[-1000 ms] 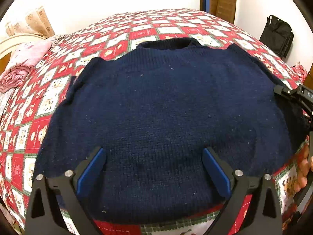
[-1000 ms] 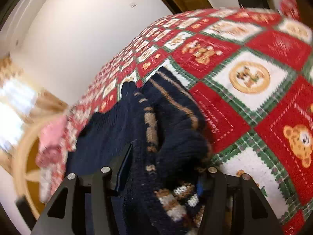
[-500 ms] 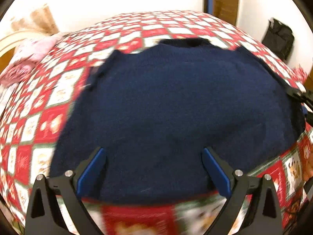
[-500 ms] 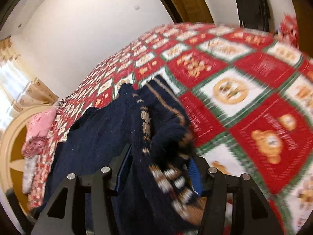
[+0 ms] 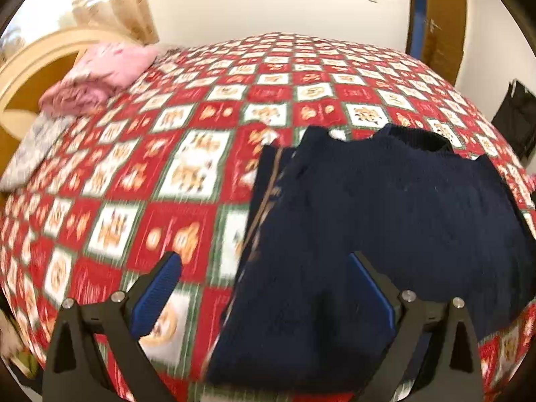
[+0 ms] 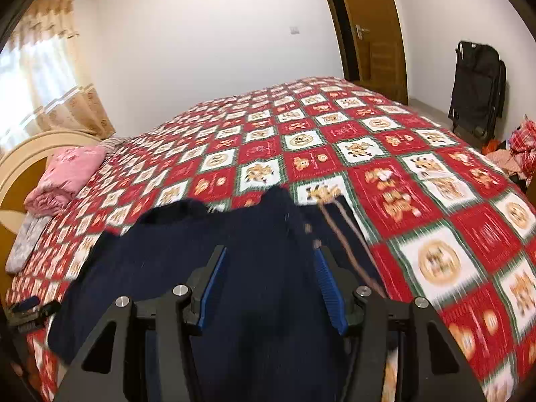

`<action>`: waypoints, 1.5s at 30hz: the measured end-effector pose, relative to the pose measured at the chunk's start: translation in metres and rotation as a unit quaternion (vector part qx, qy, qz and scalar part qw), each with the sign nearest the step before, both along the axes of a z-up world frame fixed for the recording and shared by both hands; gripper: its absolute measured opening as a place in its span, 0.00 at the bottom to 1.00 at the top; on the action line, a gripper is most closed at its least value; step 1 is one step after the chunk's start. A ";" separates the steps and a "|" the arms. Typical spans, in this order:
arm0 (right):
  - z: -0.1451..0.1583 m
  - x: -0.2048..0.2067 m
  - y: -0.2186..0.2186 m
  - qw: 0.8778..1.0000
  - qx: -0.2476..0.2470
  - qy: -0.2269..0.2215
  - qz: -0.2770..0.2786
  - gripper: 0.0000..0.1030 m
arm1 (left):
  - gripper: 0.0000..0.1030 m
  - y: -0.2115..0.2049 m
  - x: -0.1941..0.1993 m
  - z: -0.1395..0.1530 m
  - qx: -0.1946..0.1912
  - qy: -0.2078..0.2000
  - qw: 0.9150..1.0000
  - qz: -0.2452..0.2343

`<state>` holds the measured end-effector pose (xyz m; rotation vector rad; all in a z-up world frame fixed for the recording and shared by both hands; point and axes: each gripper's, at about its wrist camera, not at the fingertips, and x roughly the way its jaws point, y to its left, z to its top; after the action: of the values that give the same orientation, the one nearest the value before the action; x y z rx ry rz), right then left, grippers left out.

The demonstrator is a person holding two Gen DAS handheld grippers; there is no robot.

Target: Fold small clothes

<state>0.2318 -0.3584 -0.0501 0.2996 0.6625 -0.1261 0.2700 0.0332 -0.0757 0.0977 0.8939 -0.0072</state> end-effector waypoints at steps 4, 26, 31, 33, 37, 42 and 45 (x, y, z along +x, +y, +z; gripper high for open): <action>-0.018 0.059 -0.013 0.998 -0.018 0.058 0.003 0.53 | 0.98 -0.014 0.028 -0.010 0.012 0.011 1.000 0.003; -0.063 0.107 -0.018 0.975 -0.169 0.132 -0.051 0.16 | 1.00 0.004 0.105 -0.058 -0.079 0.060 0.994 0.042; -0.031 0.061 -0.026 0.994 -0.087 0.045 -0.053 0.16 | 1.00 0.031 0.089 -0.044 -0.116 0.081 0.988 0.069; -0.013 0.028 -0.022 0.996 -0.070 0.009 -0.052 0.24 | 1.00 0.043 0.072 -0.031 -0.115 0.069 0.989 0.061; 0.003 -0.046 -0.009 0.998 -0.047 -0.022 -0.031 0.54 | 1.00 0.064 0.026 -0.015 -0.088 0.043 0.993 0.061; -0.019 -0.123 -0.007 0.999 -0.010 0.018 -0.048 0.54 | 1.00 0.074 -0.024 -0.022 -0.086 0.037 0.995 0.045; -0.033 -0.147 -0.003 0.998 0.000 0.026 -0.055 0.54 | 1.00 0.067 -0.044 -0.020 -0.084 0.023 0.996 0.036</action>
<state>0.0852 -0.3610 -0.0826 0.3341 0.6986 -0.2404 0.2262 0.1002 -0.0962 -0.0918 0.9397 -0.0175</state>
